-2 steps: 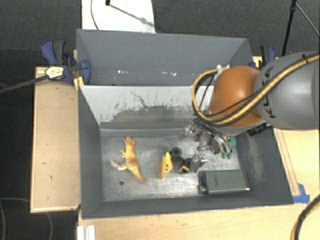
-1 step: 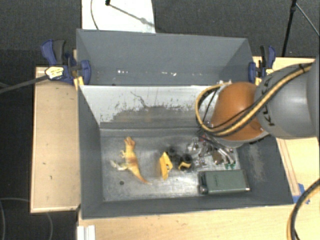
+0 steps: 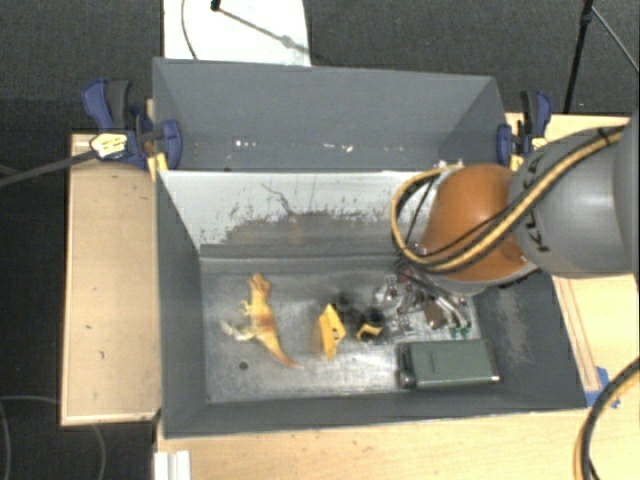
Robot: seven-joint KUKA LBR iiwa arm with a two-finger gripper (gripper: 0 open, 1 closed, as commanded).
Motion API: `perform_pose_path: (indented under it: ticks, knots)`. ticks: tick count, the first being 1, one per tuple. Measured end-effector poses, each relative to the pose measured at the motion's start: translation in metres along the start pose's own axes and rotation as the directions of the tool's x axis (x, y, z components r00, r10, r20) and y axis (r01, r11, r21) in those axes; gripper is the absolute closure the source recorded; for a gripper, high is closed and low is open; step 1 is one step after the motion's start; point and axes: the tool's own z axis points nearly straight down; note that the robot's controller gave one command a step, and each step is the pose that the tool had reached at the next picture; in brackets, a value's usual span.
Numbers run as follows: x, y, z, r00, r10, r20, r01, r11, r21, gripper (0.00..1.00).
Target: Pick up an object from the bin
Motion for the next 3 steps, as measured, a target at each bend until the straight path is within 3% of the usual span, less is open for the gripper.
perform_pose_path:
  ticks: [1, 2, 3]
  knots:
    - [0.003, -0.003, -0.048, 1.000, 0.000, -0.018, 0.000, 1.000, -0.002, 1.00]
    - [0.007, -0.009, -0.108, 1.000, 0.025, -0.014, -0.025, 1.000, -0.001, 1.00]
    - [-0.007, -0.001, -0.129, 1.000, 0.005, -0.007, -0.005, 1.000, -0.001, 1.00]
